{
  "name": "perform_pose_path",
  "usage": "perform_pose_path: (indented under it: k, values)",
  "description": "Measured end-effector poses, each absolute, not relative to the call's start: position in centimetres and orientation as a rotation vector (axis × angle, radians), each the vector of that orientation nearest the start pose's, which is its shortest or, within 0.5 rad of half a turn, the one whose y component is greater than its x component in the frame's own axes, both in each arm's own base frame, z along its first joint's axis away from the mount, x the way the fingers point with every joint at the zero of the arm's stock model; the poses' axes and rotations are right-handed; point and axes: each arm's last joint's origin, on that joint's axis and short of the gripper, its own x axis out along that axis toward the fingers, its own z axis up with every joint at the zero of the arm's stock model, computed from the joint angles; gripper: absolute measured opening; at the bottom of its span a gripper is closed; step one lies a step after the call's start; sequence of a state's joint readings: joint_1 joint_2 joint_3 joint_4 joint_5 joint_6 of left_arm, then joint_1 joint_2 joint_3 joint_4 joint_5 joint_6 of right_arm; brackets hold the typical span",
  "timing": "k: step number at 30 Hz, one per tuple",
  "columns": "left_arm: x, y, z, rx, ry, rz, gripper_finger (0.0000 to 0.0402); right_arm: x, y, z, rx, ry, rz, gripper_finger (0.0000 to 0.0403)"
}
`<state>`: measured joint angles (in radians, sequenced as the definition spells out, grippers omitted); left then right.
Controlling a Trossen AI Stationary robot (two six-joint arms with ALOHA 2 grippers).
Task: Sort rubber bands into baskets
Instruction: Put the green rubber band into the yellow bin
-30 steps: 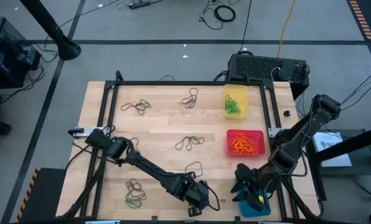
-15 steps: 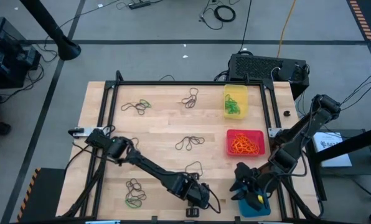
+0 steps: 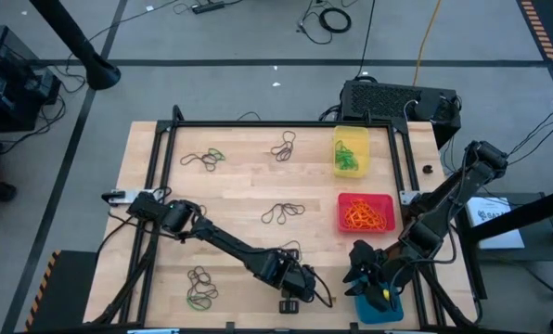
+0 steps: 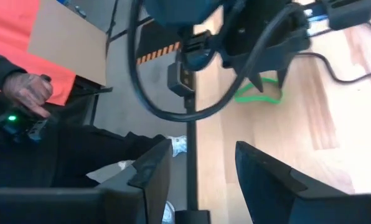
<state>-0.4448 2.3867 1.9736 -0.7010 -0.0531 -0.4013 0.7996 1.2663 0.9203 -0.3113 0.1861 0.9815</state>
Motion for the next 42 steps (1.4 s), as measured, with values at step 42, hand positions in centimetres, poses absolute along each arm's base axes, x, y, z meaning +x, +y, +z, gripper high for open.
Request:
perform_pose_path:
  k: [42]
  values:
    - [46.4,-20.5,13.8,-0.097,1.156,-0.14,0.0008,19.7,17.3,26.3,0.582,0.863,0.15,0.0169]
